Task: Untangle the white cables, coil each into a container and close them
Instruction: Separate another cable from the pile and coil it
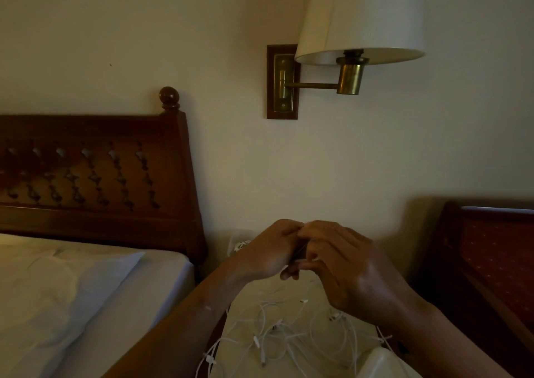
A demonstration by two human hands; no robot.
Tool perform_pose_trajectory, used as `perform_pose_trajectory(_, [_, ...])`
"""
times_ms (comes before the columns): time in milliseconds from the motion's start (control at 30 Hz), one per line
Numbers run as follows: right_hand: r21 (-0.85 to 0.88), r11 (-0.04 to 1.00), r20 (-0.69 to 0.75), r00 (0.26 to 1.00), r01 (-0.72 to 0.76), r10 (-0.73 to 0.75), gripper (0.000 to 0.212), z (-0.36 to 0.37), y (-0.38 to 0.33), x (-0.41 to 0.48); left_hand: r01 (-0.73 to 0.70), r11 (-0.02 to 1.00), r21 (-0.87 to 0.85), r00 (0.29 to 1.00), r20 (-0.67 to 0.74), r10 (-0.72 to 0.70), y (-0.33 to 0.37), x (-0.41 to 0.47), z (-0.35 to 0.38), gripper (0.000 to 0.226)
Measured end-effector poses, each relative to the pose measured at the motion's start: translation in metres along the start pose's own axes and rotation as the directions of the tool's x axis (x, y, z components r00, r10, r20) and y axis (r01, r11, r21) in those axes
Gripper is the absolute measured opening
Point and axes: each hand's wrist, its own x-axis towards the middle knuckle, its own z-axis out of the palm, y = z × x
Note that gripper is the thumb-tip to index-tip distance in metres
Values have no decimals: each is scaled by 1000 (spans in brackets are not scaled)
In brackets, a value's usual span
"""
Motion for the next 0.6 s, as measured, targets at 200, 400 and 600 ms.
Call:
perform_pose_trajectory(200, [-53, 998, -95, 995, -24, 19, 9, -7, 2, 3, -55, 997, 53, 998, -37, 57, 5, -3, 5, 55])
perform_pose_trajectory(400, [334, 840, -51, 882, -427, 469, 16, 5, 12, -1, 82, 965, -251, 988, 150, -45, 21, -4, 4, 46])
perform_pose_trajectory(600, [655, 534, 78, 750, -535, 656, 8, 17, 12, -3, 177, 877, -446, 970, 232, -78, 17, -10, -3, 33])
